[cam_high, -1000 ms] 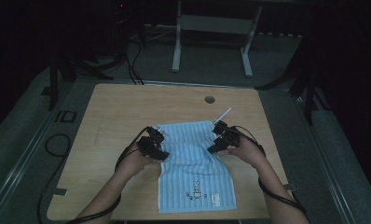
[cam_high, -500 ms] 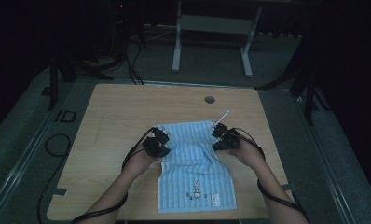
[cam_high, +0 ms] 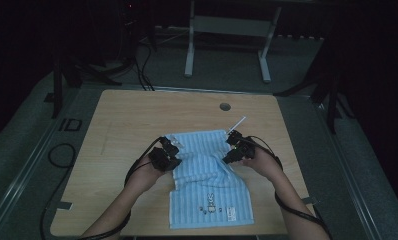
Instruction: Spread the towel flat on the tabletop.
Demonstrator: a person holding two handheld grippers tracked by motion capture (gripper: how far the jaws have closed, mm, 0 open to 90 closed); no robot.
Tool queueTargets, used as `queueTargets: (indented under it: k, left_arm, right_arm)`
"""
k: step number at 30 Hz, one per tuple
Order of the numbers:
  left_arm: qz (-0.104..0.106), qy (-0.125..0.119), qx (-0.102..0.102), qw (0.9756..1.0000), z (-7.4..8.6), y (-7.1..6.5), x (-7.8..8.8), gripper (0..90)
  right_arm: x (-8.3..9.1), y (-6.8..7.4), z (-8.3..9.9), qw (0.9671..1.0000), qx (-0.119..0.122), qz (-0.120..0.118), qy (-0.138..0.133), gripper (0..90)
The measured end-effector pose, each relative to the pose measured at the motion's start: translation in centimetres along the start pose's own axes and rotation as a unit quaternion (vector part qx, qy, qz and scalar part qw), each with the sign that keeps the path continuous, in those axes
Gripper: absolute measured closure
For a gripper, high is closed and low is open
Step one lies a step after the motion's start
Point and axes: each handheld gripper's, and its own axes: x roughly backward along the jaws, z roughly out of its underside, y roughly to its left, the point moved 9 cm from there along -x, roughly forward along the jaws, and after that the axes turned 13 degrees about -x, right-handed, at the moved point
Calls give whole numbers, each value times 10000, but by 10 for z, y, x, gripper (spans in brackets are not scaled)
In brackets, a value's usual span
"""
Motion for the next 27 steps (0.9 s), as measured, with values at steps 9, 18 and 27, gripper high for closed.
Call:
queueTargets:
  k: [9,18,27]
  left_arm:
    - [43,11,36,10000,2,1,-5,882]
    - [-99,-27,162,9998,11,10,5,882]
    - [486,-28,171,9987,37,-22,11,880]
  right_arm:
    - [-26,5,2,9988,83,-190,441,799]
    - [22,-4,15,9992,229,272,-184,861]
    - [55,8,82,9978,363,167,-538,859]
